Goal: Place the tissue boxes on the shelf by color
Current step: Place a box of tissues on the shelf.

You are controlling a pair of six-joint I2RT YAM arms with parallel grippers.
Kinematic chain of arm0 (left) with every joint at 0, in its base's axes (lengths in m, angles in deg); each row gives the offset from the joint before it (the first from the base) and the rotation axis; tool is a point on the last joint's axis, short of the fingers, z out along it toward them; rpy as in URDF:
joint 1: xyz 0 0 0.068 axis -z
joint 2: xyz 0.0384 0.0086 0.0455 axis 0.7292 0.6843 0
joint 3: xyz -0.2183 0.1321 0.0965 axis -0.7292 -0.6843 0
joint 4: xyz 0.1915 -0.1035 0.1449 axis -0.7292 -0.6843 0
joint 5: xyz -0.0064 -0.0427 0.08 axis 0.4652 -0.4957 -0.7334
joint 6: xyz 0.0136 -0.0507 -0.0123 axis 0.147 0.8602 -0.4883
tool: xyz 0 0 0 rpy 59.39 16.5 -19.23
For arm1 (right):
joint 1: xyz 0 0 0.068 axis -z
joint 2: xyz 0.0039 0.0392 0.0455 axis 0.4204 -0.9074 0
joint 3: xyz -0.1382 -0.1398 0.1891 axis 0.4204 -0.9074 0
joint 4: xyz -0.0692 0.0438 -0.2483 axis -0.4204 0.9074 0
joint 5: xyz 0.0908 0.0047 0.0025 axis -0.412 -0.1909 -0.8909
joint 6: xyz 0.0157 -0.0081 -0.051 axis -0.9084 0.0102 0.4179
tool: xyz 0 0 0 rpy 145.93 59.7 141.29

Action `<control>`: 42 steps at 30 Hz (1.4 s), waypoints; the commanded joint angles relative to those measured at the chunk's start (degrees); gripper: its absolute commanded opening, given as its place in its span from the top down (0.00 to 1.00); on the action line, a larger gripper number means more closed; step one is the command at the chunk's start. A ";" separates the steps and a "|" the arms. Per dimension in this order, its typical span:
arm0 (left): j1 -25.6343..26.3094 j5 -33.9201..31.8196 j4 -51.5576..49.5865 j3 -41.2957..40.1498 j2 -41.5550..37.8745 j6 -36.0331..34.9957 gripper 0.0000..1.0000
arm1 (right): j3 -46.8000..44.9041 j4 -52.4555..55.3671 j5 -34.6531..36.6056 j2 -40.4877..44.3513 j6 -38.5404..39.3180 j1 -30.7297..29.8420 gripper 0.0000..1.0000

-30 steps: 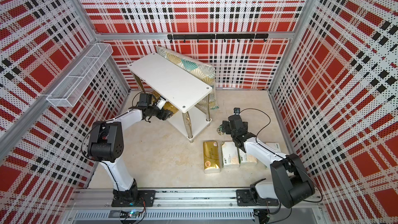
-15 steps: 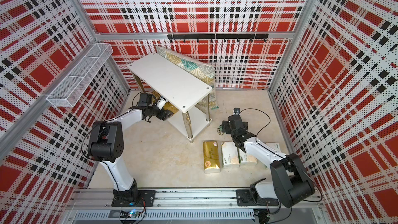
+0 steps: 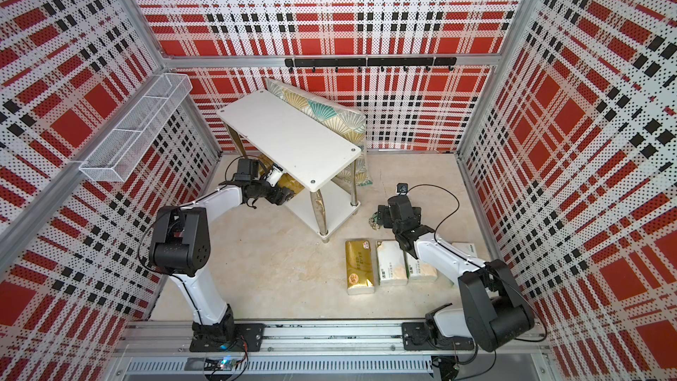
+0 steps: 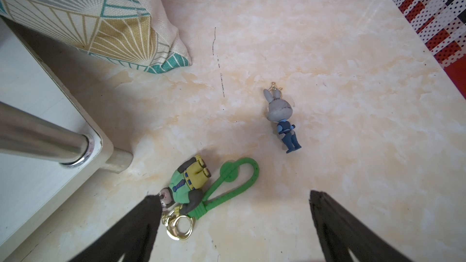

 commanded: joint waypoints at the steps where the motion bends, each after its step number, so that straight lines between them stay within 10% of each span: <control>1: 0.53 0.10 -2.64 -1.51 -1.48 -0.49 0.21 | 1.03 -1.22 -0.02 -0.60 -0.12 -0.37 0.00; 42: 0.08 -2.32 -2.04 -3.17 -4.53 2.06 0.06 | 0.18 -1.70 -0.05 0.19 0.04 -0.37 0.00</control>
